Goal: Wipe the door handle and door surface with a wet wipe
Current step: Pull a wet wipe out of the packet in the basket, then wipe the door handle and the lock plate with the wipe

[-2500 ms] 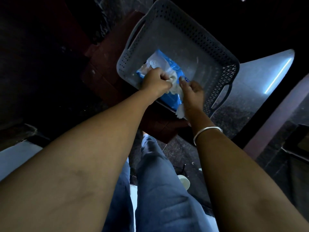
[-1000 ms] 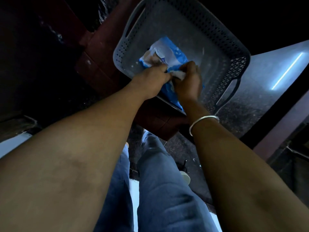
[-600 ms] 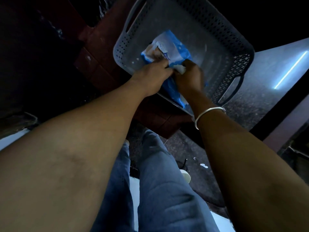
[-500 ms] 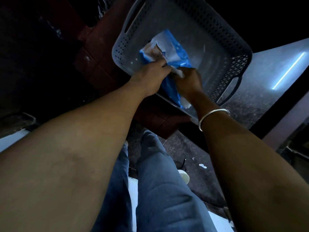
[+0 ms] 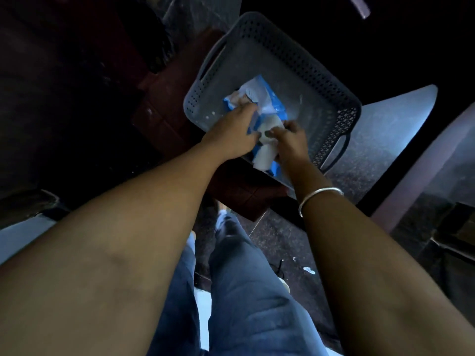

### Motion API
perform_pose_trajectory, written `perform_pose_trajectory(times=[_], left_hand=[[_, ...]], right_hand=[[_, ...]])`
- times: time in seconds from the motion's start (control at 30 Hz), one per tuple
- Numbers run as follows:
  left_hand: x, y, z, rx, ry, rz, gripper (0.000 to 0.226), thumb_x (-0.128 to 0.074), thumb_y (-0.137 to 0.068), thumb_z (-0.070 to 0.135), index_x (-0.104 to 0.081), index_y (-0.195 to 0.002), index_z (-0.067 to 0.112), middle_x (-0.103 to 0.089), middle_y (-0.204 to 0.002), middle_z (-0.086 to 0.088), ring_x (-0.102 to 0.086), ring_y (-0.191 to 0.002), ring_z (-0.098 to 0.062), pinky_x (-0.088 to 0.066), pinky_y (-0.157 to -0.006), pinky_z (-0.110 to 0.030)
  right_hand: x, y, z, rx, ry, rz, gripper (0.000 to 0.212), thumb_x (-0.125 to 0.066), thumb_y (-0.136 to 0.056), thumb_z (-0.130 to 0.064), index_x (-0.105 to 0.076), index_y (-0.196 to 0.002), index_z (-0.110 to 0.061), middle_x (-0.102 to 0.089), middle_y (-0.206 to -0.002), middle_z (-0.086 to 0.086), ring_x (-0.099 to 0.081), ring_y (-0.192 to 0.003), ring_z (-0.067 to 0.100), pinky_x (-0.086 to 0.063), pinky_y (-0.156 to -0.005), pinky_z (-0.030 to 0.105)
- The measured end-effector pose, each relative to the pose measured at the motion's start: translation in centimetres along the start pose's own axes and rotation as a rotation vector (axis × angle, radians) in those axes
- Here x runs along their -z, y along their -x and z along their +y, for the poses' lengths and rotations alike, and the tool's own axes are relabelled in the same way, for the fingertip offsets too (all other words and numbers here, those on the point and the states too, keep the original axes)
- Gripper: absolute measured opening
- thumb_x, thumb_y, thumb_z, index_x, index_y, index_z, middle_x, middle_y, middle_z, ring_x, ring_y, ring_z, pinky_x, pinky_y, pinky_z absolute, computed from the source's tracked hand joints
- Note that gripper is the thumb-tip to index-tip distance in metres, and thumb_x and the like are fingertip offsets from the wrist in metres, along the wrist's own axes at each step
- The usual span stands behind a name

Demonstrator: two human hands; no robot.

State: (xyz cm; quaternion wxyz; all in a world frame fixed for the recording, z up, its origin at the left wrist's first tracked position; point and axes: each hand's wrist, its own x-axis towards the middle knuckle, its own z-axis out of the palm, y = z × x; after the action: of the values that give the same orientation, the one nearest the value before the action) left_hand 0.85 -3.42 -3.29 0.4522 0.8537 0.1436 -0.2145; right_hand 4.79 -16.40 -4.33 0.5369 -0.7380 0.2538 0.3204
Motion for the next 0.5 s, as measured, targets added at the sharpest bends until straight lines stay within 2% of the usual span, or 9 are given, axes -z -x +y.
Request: perform_pose_trajectory(times=[0.07, 0.13, 0.23, 0.3, 0.33, 0.4, 0.47, 0.5], left_hand=[[1.1, 0.7, 1.2, 0.123, 0.139, 0.071, 0.048, -0.066, -0.081, 0.032, -0.047, -0.122, 0.014, -0.056, -0.123, -0.009, -0.055, -0.109, -0.026, -0.045, -0.087, -0.034], [2.5, 1.3, 2.2, 0.214, 0.246, 0.088, 0.058, -0.069, -0.078, 0.035, -0.044, -0.126, 0.014, -0.057, -0.124, -0.007, -0.055, -0.111, -0.024, -0.046, -0.089, -0.033], [5.5, 3.6, 3.0, 0.31, 0.443, 0.181, 0.07, -0.073, -0.077, 0.026, -0.036, -0.134, 0.013, -0.053, -0.121, -0.003, -0.054, -0.109, -0.019, -0.046, -0.091, -0.031], [7.7, 5.5, 3.4, 0.389, 0.712, 0.246, 0.062, -0.071, -0.079, 0.015, -0.036, -0.13, 0.015, -0.053, -0.121, -0.005, -0.058, -0.104, -0.021, -0.052, -0.089, -0.039], [8.9, 6.8, 3.6, 0.417, 0.869, 0.25, 0.055, -0.07, -0.079, 0.011, -0.039, -0.123, 0.017, -0.055, -0.115, -0.006, -0.061, -0.095, -0.021, -0.055, -0.083, -0.04], [11.1, 9.7, 4.2, 0.404, 1.064, 0.26, 0.053, -0.069, -0.078, 0.003, -0.038, -0.118, 0.02, -0.058, -0.103, -0.004, -0.062, -0.079, -0.016, -0.055, -0.069, -0.035], [13.2, 12.2, 4.7, 0.333, 1.103, 0.337, 0.058, -0.069, -0.075, -0.002, -0.038, -0.12, 0.019, -0.059, -0.103, -0.004, -0.061, -0.08, -0.014, -0.054, -0.064, -0.032], [14.4, 13.8, 4.7, 0.293, 1.11, 0.407, 0.056, -0.069, -0.075, -0.003, -0.041, -0.117, 0.019, -0.06, -0.106, -0.005, -0.061, -0.085, -0.015, -0.055, -0.068, -0.034]], right_hand=[[-1.0, 1.6, -1.3, -0.073, -0.198, -0.042, 0.023, -0.047, -0.075, 0.012, -0.05, -0.077, -0.011, -0.055, -0.071, 0.012, -0.054, -0.063, 0.024, -0.045, -0.063, 0.037], [-2.0, 3.3, -2.8, -0.059, -0.297, -0.094, 0.03, -0.039, -0.079, 0.017, -0.054, -0.082, -0.008, -0.058, -0.076, 0.014, -0.056, -0.066, 0.025, -0.049, -0.067, 0.037], [-3.6, 6.9, -5.4, -0.01, -0.394, -0.225, 0.029, -0.034, -0.085, 0.015, -0.054, -0.084, -0.006, -0.061, -0.075, 0.014, -0.062, -0.062, 0.023, -0.055, -0.054, 0.033], [-4.5, 9.2, -7.1, 0.006, -0.432, -0.3, 0.025, -0.033, -0.091, 0.01, -0.052, -0.086, -0.007, -0.062, -0.073, 0.013, -0.063, -0.058, 0.022, -0.056, -0.052, 0.037], [-5.0, 10.4, -7.9, 0.041, -0.4, -0.326, 0.023, -0.035, -0.093, 0.006, -0.051, -0.086, -0.008, -0.062, -0.072, 0.012, -0.063, -0.057, 0.02, -0.056, -0.056, 0.038], [-6.2, 12.9, -9.2, 0.128, -0.311, -0.368, 0.02, -0.041, -0.095, 0.002, -0.053, -0.085, -0.011, -0.063, -0.071, 0.008, -0.061, -0.057, 0.017, -0.053, -0.06, 0.034], [-7.7, 15.3, -10.6, 0.203, -0.261, -0.428, 0.02, -0.044, -0.093, 0.004, -0.054, -0.084, -0.012, -0.062, -0.076, 0.01, -0.059, -0.065, 0.021, -0.049, -0.067, 0.036], [-8.7, 16.8, -11.2, 0.252, -0.233, -0.465, 0.02, -0.046, -0.092, 0.004, -0.054, -0.083, -0.012, -0.061, -0.079, 0.012, -0.057, -0.068, 0.022, -0.048, -0.07, 0.037]])
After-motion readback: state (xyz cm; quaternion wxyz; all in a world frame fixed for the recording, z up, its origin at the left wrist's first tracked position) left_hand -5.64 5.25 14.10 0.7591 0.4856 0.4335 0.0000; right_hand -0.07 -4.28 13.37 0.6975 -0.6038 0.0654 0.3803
